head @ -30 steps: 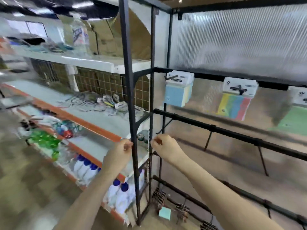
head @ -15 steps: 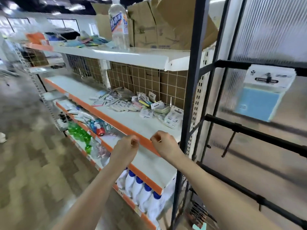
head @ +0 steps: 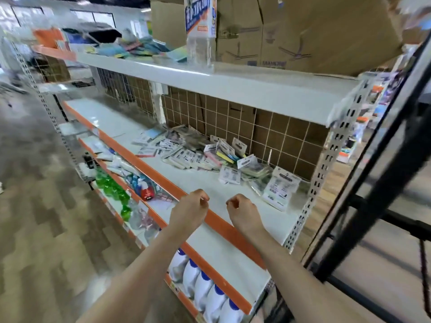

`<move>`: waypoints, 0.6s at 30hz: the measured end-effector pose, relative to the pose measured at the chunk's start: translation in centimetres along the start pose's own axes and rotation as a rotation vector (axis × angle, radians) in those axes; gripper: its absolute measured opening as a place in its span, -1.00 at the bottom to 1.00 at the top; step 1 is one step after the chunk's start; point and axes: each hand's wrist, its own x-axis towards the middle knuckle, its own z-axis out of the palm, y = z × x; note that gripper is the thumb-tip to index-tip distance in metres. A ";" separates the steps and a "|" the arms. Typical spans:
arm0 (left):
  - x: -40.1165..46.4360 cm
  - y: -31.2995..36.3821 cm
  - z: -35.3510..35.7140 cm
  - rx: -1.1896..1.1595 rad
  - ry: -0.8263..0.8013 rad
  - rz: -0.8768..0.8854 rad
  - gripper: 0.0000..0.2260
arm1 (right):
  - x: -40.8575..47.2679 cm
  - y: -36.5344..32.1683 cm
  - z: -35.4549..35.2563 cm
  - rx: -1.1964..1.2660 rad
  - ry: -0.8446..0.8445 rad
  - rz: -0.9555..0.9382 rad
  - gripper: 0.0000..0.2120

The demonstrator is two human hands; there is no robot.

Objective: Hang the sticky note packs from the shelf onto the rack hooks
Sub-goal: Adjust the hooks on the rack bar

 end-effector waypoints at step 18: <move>22.8 -10.7 -0.9 0.297 0.040 0.377 -0.62 | 18.0 -1.3 9.1 -0.543 0.240 0.238 -0.60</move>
